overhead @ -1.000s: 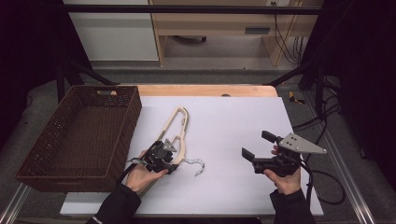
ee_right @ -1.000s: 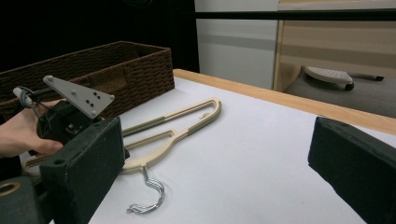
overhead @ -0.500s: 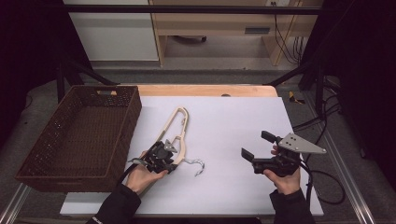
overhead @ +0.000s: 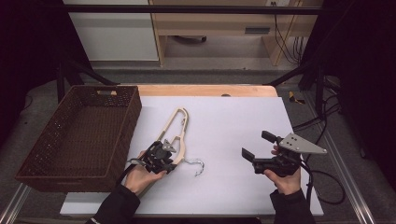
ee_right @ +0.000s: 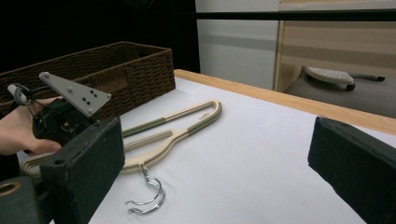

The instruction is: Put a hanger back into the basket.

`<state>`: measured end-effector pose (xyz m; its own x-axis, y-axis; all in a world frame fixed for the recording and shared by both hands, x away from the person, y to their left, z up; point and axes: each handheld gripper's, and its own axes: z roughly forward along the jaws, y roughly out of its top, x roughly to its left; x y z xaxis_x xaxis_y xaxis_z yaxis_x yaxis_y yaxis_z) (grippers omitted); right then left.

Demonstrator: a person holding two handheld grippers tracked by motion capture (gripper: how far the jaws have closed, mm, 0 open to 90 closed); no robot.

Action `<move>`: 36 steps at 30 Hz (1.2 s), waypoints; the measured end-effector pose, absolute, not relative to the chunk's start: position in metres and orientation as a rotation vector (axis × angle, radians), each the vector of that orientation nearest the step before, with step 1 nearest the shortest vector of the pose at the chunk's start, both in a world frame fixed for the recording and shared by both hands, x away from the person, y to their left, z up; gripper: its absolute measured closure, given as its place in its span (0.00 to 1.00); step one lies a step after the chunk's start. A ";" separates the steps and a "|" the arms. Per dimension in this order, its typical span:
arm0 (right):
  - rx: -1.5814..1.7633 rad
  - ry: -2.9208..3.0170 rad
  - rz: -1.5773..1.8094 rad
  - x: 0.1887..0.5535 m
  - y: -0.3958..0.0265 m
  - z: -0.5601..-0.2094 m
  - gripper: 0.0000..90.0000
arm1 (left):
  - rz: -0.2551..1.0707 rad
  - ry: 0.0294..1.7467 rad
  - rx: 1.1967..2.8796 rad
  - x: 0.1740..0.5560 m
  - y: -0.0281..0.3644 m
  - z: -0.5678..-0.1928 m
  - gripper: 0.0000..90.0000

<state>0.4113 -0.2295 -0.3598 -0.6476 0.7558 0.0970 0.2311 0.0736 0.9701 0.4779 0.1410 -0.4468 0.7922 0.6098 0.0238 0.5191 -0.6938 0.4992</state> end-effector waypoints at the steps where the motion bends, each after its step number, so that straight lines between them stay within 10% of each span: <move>1: 0.977 1.923 1.604 0.411 -0.229 -0.360 0.05 | 0.267 0.838 2.511 0.477 0.140 -0.447 0.81; 18: 0.951 2.038 1.600 0.421 -0.207 -0.369 0.15 | 0.296 0.811 2.511 0.475 0.141 -0.444 0.81; 36: 0.767 2.465 1.366 0.486 -0.078 -0.418 0.43 | 0.304 0.800 2.455 0.472 0.149 -0.433 0.82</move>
